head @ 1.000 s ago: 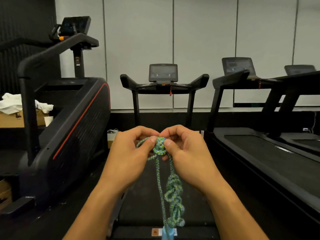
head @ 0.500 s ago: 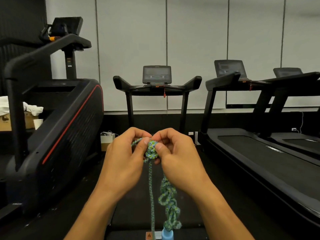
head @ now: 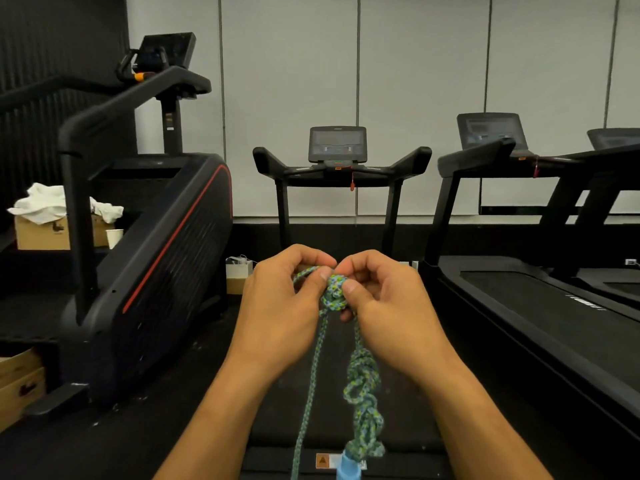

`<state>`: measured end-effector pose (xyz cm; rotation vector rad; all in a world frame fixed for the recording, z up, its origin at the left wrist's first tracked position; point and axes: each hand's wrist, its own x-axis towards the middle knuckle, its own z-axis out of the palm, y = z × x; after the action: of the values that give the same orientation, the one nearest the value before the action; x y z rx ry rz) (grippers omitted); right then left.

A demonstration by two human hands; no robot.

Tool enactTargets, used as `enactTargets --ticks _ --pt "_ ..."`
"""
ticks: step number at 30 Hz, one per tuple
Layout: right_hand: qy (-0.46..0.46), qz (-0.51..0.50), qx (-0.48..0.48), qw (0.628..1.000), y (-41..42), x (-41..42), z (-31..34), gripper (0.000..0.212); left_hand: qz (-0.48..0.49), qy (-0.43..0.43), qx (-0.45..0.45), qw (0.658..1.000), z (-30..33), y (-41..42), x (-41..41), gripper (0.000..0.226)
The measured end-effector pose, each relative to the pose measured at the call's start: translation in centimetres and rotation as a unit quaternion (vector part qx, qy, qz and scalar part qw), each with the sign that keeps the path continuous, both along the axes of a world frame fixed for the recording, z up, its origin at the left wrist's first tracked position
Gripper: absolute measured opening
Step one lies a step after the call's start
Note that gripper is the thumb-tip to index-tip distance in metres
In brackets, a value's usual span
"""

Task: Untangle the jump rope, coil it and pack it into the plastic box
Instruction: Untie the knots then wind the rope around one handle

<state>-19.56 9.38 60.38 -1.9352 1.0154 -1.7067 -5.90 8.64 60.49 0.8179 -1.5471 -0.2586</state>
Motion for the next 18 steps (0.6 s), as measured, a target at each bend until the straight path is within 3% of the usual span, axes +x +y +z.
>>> enactTargets --ticks 18 --pt "-0.009 0.007 -0.001 1.0 0.19 -0.29 0.0 0.026 0.0 0.023 -0.01 1.0 -0.44 -0.43 -0.45 0.013"
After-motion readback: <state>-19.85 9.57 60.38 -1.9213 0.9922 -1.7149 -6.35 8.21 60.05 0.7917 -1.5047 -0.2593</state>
